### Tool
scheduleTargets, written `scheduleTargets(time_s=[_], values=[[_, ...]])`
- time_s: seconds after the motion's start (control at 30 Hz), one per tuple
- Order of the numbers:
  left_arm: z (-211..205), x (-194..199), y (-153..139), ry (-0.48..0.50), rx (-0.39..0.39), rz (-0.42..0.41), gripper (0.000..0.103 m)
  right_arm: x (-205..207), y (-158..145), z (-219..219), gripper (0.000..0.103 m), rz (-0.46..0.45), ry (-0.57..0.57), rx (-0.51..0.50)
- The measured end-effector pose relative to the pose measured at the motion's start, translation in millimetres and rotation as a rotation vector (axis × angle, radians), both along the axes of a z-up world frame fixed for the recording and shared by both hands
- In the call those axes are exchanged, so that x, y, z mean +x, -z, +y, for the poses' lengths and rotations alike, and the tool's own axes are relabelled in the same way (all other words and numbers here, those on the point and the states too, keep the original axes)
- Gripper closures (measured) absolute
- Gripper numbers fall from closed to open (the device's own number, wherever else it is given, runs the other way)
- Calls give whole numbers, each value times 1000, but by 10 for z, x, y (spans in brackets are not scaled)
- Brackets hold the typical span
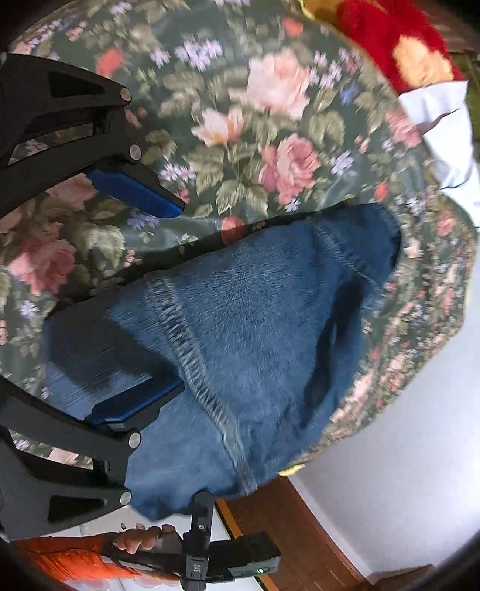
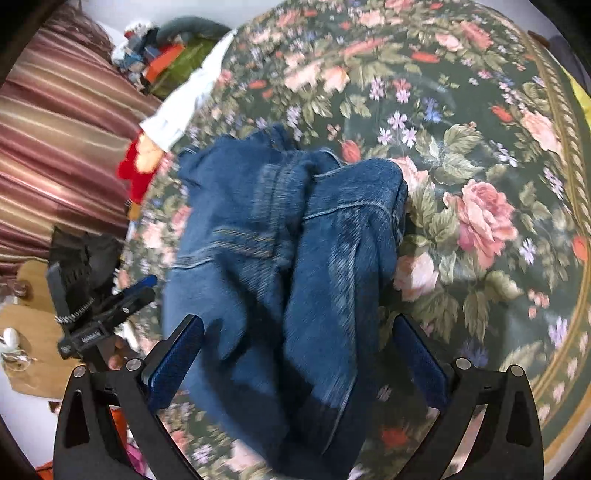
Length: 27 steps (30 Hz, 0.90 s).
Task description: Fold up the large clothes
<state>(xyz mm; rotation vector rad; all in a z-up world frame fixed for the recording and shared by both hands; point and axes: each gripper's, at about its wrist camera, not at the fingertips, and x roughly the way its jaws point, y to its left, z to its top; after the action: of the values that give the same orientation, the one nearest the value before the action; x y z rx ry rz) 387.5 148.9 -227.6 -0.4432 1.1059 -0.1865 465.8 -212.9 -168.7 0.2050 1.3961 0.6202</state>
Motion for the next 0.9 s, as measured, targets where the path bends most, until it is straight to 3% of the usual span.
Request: scheduleTargets(time_s=[0.33,0.4,0.53,0.63,0.7,0.9], values=[[-97,480,332,8,-148,28,8,390,451,376,0,132,-71,99],[-134,574,401,-7,-166,41,1,429,491,422,0,146,-72,98],[-184,656,438,-34,-187,45,2,448,515,486,1,139,-72,99],[-205,622,324,-20,-162,12,20,410,488,517,14,117,-62,107],[-237,588,219,4,-145,-9,37,352,432,507,27,96,-57,100],[-278,465,-184,58,-72,-85,52,233,243,554,45,39,-38,76]])
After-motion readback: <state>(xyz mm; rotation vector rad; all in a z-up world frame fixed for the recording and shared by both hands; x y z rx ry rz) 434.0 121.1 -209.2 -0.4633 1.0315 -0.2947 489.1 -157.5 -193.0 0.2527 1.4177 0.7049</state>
